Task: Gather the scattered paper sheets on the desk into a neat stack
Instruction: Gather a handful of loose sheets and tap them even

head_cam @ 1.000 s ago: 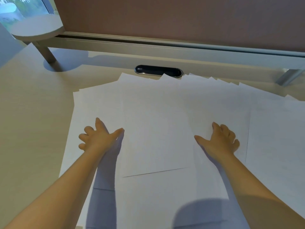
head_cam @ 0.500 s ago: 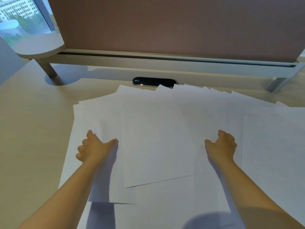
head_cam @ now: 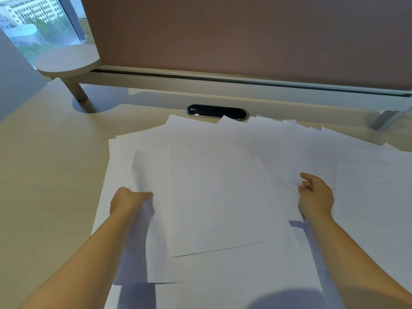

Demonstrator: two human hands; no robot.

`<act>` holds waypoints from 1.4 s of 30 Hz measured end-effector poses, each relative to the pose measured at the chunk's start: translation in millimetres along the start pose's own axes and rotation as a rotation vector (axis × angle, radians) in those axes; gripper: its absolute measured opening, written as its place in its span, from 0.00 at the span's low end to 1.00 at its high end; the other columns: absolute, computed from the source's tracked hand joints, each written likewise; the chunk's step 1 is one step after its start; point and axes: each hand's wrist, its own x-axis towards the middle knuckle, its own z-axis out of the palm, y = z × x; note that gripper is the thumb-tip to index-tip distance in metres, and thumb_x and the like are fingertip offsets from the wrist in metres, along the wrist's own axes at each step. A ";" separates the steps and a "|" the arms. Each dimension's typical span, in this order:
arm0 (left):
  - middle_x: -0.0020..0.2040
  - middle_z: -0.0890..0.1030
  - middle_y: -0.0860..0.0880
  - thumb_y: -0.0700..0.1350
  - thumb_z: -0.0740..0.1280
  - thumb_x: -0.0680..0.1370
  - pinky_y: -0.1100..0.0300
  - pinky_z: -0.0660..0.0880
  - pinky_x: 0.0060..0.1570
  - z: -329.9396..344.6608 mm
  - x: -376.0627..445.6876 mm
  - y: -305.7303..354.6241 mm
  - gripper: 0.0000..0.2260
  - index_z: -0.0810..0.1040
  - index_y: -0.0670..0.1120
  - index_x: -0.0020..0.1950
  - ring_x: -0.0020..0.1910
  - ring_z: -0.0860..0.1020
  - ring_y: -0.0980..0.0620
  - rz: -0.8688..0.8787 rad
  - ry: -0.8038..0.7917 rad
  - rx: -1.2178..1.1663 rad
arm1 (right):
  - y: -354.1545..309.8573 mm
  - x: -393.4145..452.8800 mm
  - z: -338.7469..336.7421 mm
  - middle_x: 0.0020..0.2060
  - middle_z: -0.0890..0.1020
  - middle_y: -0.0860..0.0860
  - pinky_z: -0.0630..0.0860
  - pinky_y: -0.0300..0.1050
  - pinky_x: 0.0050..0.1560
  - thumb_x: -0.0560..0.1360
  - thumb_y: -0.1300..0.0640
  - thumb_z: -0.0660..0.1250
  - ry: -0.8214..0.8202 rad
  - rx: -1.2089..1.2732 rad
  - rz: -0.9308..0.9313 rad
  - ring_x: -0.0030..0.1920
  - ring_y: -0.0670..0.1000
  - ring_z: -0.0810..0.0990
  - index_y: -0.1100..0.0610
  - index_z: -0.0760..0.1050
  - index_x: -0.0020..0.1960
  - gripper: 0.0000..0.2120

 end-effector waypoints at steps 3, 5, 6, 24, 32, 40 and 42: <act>0.65 0.72 0.35 0.49 0.68 0.75 0.48 0.70 0.56 -5.8 -3.1 -2.9 0.29 0.65 0.33 0.68 0.63 0.71 0.34 -0.016 0.017 0.098 | 2.3 -1.7 1.1 0.60 0.76 0.57 0.65 0.38 0.57 0.78 0.69 0.55 -0.050 0.021 -0.009 0.61 0.55 0.73 0.59 0.72 0.65 0.18; 0.66 0.72 0.35 0.47 0.65 0.77 0.46 0.68 0.61 -6.1 -2.8 -6.0 0.24 0.66 0.34 0.68 0.64 0.70 0.34 -0.006 0.005 0.129 | 4.2 -4.0 3.4 0.55 0.75 0.56 0.65 0.38 0.55 0.78 0.69 0.55 -0.110 0.021 -0.005 0.57 0.53 0.73 0.60 0.72 0.65 0.18; 0.64 0.73 0.35 0.44 0.64 0.78 0.46 0.68 0.62 -4.6 -3.2 -7.7 0.21 0.68 0.33 0.67 0.63 0.71 0.34 0.000 -0.001 0.130 | 4.7 -5.8 5.0 0.55 0.75 0.56 0.65 0.38 0.55 0.78 0.69 0.55 -0.139 0.025 -0.005 0.57 0.53 0.73 0.60 0.71 0.66 0.18; 0.65 0.67 0.41 0.46 0.62 0.78 0.48 0.70 0.59 34.4 -50.8 4.9 0.22 0.60 0.42 0.70 0.61 0.70 0.41 0.199 -0.339 -0.078 | -20.3 -52.5 41.1 0.72 0.63 0.55 0.61 0.40 0.65 0.79 0.60 0.58 -0.469 -0.003 0.007 0.71 0.54 0.63 0.61 0.55 0.74 0.25; 0.57 0.76 0.40 0.36 0.63 0.77 0.53 0.71 0.53 46.8 -55.1 3.2 0.14 0.70 0.37 0.62 0.57 0.74 0.40 0.267 -0.258 -0.121 | -2.1 -38.6 20.6 0.32 0.72 0.50 0.72 0.45 0.50 0.73 0.71 0.60 -0.408 -0.062 0.000 0.36 0.50 0.70 0.56 0.69 0.35 0.13; 0.57 0.76 0.43 0.43 0.66 0.74 0.55 0.67 0.46 76.0 -57.1 25.6 0.15 0.72 0.41 0.59 0.58 0.73 0.40 0.259 0.025 0.181 | 15.7 -10.6 -18.7 0.70 0.66 0.57 0.66 0.55 0.67 0.75 0.56 0.63 -0.113 -0.400 0.105 0.69 0.60 0.64 0.58 0.58 0.73 0.29; 0.61 0.72 0.41 0.45 0.66 0.74 0.55 0.64 0.47 82.7 -59.2 30.2 0.18 0.70 0.40 0.62 0.61 0.70 0.40 0.218 0.027 0.242 | 17.1 -5.8 -19.3 0.71 0.64 0.56 0.64 0.56 0.68 0.75 0.56 0.63 -0.153 -0.341 0.125 0.70 0.60 0.62 0.58 0.55 0.74 0.31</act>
